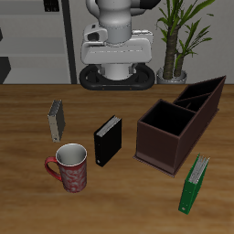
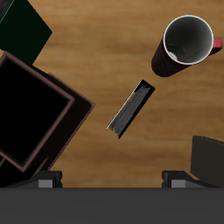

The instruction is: Place the red mug into the left desk caddy's right compartment

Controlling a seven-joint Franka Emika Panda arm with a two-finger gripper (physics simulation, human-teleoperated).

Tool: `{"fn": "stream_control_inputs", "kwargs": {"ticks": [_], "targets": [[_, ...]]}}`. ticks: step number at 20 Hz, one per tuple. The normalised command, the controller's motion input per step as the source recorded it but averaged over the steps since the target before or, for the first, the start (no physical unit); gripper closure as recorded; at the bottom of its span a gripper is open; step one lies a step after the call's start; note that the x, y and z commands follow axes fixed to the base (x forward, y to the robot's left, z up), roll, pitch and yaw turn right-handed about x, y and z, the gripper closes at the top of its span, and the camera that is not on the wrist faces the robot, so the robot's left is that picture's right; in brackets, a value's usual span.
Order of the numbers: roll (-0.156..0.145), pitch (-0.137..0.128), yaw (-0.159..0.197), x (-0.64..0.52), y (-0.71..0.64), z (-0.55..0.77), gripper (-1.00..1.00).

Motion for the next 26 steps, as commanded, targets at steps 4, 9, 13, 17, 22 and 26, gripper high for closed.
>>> {"fn": "stream_control_inputs", "kwargs": {"ticks": [4, 9, 13, 17, 22, 26], "targets": [[-0.022, 0.006, -0.014, 0.03, -0.03, -0.02, -1.0], [-0.017, 0.008, 0.015, 0.1, -0.07, 0.01, -1.0], [-0.02, 0.022, 0.012, 0.35, -0.24, 0.09, -1.0], [0.005, 0.008, 0.024, 0.3, -0.18, 0.11, -1.0], [-0.036, -0.008, 0.019, 0.42, -0.25, 0.09, -1.0], [-0.028, -0.005, -0.011, 0.31, -0.23, 0.05, -1.0]]}}
